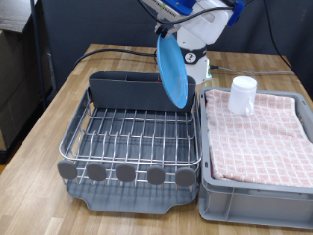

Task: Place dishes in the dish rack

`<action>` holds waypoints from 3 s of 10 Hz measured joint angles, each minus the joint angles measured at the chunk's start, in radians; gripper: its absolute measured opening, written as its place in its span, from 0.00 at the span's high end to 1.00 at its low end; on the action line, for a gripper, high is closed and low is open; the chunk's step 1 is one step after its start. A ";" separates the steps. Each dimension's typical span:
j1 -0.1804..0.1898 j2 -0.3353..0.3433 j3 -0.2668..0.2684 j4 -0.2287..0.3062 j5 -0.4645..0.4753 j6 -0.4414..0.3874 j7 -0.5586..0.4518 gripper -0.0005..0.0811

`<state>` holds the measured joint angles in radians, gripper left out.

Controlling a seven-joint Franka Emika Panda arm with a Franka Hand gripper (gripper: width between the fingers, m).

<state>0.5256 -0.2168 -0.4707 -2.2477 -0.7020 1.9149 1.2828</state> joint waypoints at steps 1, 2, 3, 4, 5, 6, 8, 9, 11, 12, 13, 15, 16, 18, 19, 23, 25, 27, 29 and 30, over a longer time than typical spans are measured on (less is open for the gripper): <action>-0.002 0.001 -0.003 0.000 -0.028 -0.012 0.001 0.97; -0.008 0.001 -0.011 0.000 -0.074 -0.018 -0.008 0.97; -0.020 0.001 -0.025 -0.001 -0.130 -0.017 -0.027 0.97; -0.035 0.001 -0.046 -0.001 -0.190 -0.005 -0.053 0.97; -0.050 0.001 -0.069 -0.001 -0.244 0.023 -0.088 0.97; -0.064 0.001 -0.096 0.001 -0.290 0.064 -0.126 0.97; -0.089 0.008 -0.162 0.011 -0.352 0.205 -0.206 0.97; -0.092 0.017 -0.182 0.014 -0.358 0.265 -0.241 0.97; -0.092 0.018 -0.174 0.014 -0.357 0.238 -0.228 0.97; -0.092 0.021 -0.173 0.016 -0.361 0.238 -0.225 0.97; -0.092 0.026 -0.172 0.021 -0.368 0.238 -0.225 0.97; -0.092 0.048 -0.172 0.042 -0.398 0.238 -0.225 0.97; -0.092 0.065 -0.173 0.052 -0.407 0.238 -0.224 0.97; -0.093 0.105 -0.181 0.061 -0.409 0.260 -0.210 0.97; -0.093 0.127 -0.186 0.062 -0.409 0.274 -0.198 0.97; -0.093 0.209 -0.187 0.060 -0.407 0.292 -0.149 0.97; -0.093 0.238 -0.187 0.047 -0.402 0.323 -0.113 0.97; -0.093 0.259 -0.187 0.027 -0.400 0.352 -0.078 0.97; -0.093 0.273 -0.187 0.007 -0.400 0.375 -0.047 0.97; -0.093 0.277 -0.187 -0.002 -0.400 0.381 -0.033 0.97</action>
<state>0.4330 0.0606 -0.6576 -2.2496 -1.1024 2.2959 1.2501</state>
